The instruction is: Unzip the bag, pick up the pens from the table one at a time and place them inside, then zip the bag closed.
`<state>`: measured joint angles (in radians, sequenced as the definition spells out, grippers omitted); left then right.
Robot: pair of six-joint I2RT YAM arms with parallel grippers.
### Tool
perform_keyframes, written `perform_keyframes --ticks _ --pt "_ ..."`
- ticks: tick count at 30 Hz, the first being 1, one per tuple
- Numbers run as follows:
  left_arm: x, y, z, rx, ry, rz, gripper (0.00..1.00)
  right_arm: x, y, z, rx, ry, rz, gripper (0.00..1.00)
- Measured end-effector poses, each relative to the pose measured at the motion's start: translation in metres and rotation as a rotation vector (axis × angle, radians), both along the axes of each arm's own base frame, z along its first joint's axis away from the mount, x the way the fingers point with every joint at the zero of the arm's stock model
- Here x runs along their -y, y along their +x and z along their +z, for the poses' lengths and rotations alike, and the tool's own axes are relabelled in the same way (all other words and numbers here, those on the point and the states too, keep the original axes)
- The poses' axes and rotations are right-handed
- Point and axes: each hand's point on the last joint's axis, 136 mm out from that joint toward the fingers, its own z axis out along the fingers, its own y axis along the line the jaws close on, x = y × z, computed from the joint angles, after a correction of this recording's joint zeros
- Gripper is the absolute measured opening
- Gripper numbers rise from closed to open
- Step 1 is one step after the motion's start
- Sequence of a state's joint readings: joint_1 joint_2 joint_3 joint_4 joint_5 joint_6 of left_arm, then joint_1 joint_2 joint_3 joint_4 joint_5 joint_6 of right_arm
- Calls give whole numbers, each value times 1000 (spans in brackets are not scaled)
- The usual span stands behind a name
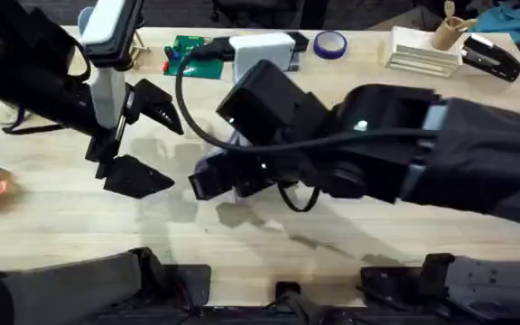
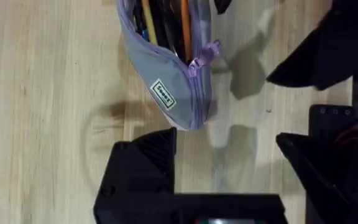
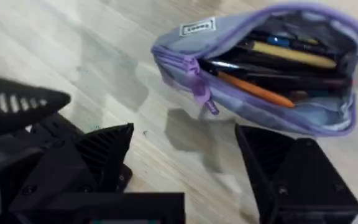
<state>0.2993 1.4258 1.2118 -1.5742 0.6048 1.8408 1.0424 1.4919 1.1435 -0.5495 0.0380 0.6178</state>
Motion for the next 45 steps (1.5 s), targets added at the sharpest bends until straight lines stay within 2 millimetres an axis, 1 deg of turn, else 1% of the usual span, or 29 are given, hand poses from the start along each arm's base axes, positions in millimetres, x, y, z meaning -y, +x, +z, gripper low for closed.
perform_keyframes --ticks 5,11,18,26,29,31,35,37,39,43,45 --pt "0 0 0 0 0 0 993 -3 2 -11 -52 4 -80 998" --pt "0 0 0 0 0 0 993 -15 9 -17 -65 41 -122 998" --pt "0 0 0 0 0 0 993 -27 19 -18 -42 85 -141 998" --pt "0 0 0 -1 2 -1 993 -33 30 -21 -6 94 -165 986" --pt "0 0 0 -1 3 -1 993 -32 32 -25 2 83 -173 939" --pt "0 0 0 -1 3 -1 992 -32 34 -26 9 80 -178 862" --pt "0 0 0 -1 3 -1 993 -32 37 -26 20 80 -189 673" --pt "0 0 0 -1 3 -1 993 -31 39 -25 28 79 -196 600" --pt "0 0 0 -1 3 -1 993 -31 39 -25 34 78 -199 575" --pt "0 0 0 -1 3 -1 993 -31 41 -26 41 75 -204 554" --pt "0 0 0 -1 3 -1 993 -30 42 -28 43 70 -208 516"
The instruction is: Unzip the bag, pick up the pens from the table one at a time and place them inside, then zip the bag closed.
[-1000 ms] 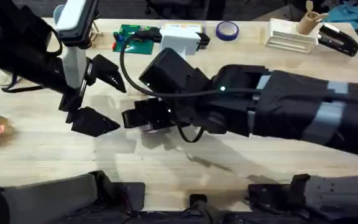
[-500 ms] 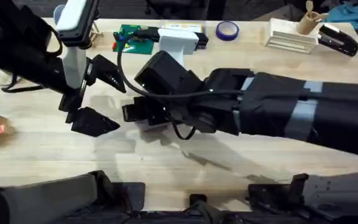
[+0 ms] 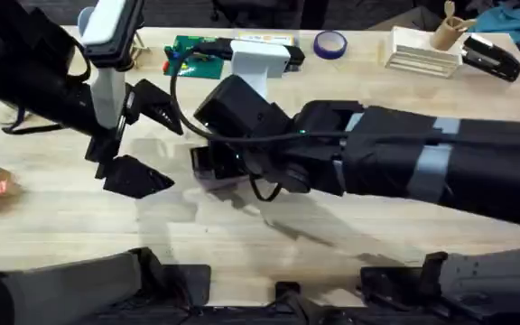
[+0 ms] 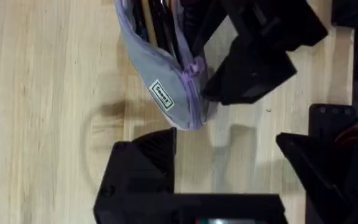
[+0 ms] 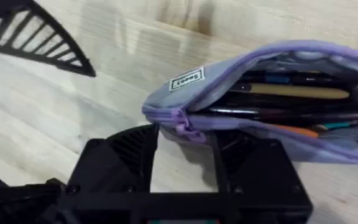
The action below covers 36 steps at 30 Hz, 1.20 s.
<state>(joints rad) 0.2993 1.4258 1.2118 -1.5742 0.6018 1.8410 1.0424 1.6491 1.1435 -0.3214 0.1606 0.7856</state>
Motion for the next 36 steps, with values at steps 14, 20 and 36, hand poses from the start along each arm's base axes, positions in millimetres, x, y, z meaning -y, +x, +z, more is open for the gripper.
perform_keyframes --ticks 14,20,36 --pt "0 0 0 0 0 0 993 -1 1 -4 0 -6 -2 229" --pt "0 0 0 0 0 0 993 -1 1 -4 0 -7 -3 94" --pt "0 0 0 0 0 0 993 8 13 2 15 -5 -4 32"
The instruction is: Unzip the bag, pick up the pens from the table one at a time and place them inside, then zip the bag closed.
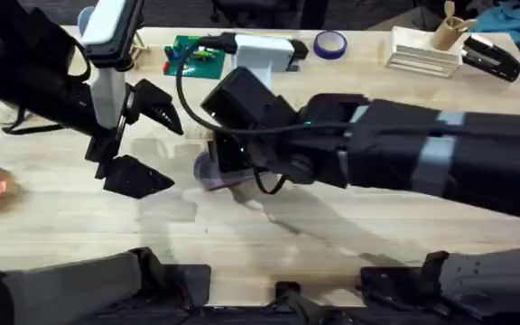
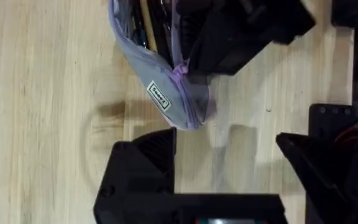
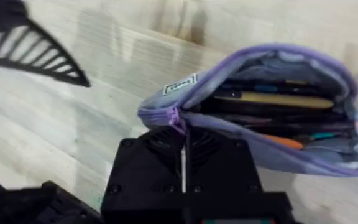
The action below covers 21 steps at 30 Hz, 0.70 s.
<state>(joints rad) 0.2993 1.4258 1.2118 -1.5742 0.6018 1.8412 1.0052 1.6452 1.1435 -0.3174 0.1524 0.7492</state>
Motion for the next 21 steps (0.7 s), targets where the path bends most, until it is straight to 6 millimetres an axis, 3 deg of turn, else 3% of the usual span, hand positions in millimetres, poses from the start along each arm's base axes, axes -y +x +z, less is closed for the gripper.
perform_keyframes --ticks 7,21 --pt "0 0 0 2 1 0 993 3 -1 33 105 5 99 31" --pt "-1 5 -1 22 5 0 993 0 6 41 174 -6 157 30"
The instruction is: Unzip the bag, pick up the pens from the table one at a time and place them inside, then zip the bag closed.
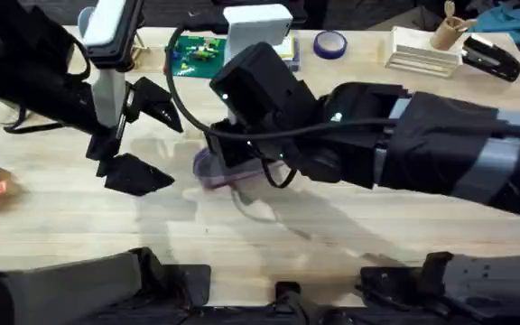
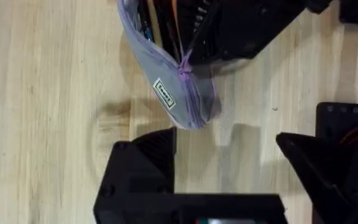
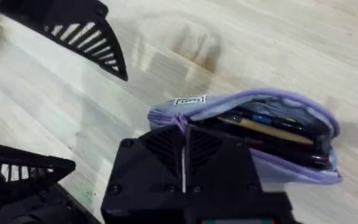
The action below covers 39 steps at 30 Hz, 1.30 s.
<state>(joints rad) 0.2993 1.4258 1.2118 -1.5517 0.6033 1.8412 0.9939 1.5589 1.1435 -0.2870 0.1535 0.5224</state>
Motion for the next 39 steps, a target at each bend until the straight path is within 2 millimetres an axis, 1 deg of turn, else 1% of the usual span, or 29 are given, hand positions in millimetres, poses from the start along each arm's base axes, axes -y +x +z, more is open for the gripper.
perform_keyframes --ticks 13,16,20,33,39 --pt "-1 3 -1 13 5 1 993 -4 3 5 18 18 4 30" --pt "-2 9 -2 21 4 24 993 -3 3 5 18 19 3 30" --pt "-1 23 -10 -19 -36 87 993 -3 3 5 19 20 3 30" --pt "16 43 -34 -210 -246 175 993 -4 4 5 19 21 2 29" --pt "21 49 -46 -266 -290 182 993 -4 4 5 20 21 2 30"
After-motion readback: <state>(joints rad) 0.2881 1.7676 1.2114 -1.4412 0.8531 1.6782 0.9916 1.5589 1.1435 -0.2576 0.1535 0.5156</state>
